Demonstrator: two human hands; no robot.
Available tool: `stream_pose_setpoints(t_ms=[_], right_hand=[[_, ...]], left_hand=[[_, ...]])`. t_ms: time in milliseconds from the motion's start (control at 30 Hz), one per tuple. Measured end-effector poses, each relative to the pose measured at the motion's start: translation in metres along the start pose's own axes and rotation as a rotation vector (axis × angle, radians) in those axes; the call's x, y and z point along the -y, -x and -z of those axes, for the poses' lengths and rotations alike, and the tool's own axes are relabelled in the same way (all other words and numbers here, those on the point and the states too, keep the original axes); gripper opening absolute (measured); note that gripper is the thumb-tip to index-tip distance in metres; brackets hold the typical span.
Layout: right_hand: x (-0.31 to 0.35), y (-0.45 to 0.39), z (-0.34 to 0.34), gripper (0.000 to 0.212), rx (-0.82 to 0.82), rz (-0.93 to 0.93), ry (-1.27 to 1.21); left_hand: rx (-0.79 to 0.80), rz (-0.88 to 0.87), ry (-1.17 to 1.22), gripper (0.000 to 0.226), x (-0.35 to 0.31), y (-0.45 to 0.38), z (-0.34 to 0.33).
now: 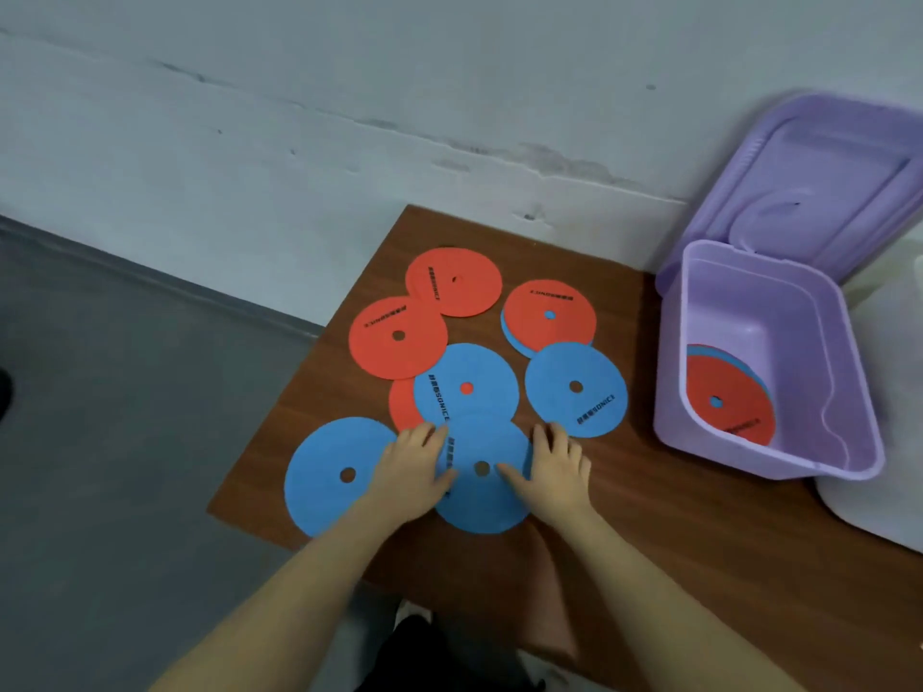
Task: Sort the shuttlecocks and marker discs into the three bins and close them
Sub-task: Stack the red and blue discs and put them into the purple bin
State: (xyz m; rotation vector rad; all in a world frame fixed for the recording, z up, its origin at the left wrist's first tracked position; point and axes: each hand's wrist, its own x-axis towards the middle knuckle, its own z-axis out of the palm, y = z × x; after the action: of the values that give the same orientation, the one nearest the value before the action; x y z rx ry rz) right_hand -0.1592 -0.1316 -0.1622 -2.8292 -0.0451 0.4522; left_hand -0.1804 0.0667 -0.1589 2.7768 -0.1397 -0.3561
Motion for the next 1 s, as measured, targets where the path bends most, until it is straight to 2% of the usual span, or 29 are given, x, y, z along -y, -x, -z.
stream_pose_setpoints(t_ms=[67, 200, 300, 467, 600, 700, 867, 1000], right_hand=[[0.005, 0.007, -0.014, 0.086, -0.023, -0.051, -0.018], [0.01, 0.012, -0.024, 0.075, -0.063, -0.096, -0.14], [0.014, 0.011, -0.021, 0.069, -0.125, -0.125, -0.27], [0.023, 0.015, -0.013, 0.051, -0.225, -0.002, -0.399], [0.036, 0.013, -0.008, 0.049, -0.284, 0.098, -0.438], [0.055, 0.006, -0.005, 0.048, -0.252, 0.17, -0.492], [0.105, 0.0, -0.015, 0.046, -0.1, 0.246, -0.606], [0.139, -0.004, -0.033, 0.045, 0.025, 0.309, -0.552]], left_hand=[[0.007, -0.001, 0.006, 0.07, 0.001, 0.002, -0.006], [0.069, 0.021, -0.016, 0.079, -0.002, 0.007, -0.016], [0.035, -0.008, 0.01, 0.085, -0.003, 0.006, -0.019], [-0.091, 0.013, 0.318, 0.088, 0.0, 0.011, -0.02], [-0.201, 0.055, 0.405, 0.082, 0.006, 0.022, -0.015], [-0.323, 0.104, 0.444, 0.079, 0.018, 0.03, -0.005], [-0.479, 0.255, 0.442, 0.07, 0.057, 0.045, 0.012], [-0.395, 0.461, 0.46, 0.07, 0.091, 0.061, 0.014]])
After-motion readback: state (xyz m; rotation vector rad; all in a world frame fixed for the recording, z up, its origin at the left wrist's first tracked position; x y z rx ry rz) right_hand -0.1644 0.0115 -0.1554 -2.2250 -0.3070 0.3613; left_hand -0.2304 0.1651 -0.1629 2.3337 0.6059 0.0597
